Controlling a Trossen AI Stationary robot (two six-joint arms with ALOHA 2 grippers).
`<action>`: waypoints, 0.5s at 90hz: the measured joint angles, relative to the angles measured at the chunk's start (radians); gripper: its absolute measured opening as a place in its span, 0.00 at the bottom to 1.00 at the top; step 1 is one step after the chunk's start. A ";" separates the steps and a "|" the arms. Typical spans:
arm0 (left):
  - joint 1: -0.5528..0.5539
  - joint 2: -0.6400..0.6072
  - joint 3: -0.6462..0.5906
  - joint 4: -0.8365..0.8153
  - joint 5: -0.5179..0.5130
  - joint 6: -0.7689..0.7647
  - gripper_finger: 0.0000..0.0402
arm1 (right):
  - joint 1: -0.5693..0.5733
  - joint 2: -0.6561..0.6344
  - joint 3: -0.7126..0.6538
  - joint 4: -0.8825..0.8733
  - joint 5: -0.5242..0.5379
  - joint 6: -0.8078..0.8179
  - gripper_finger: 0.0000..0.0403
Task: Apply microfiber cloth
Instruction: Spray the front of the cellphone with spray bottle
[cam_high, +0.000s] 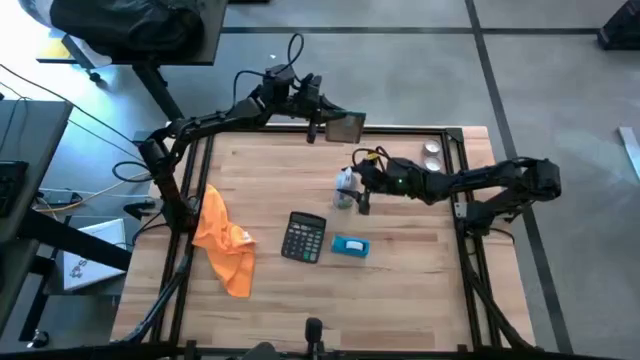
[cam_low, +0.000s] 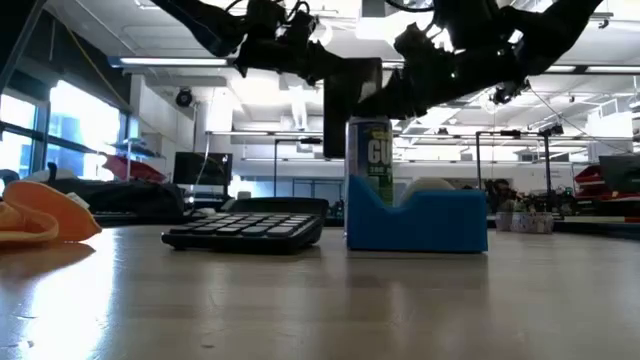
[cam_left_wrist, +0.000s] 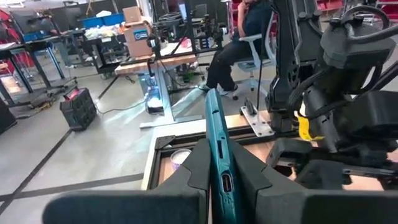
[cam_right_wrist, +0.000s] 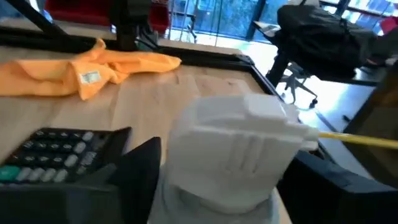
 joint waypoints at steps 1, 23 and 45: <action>0.000 0.000 0.000 0.000 0.000 0.000 0.02 | 0.000 0.000 0.000 0.000 0.000 -0.002 0.67; 0.000 0.000 0.000 -0.002 0.000 0.001 0.02 | 0.002 0.000 0.000 0.014 0.000 -0.020 0.57; 0.000 0.000 0.000 -0.002 0.000 0.007 0.02 | 0.002 0.000 0.000 0.015 0.062 -0.023 0.42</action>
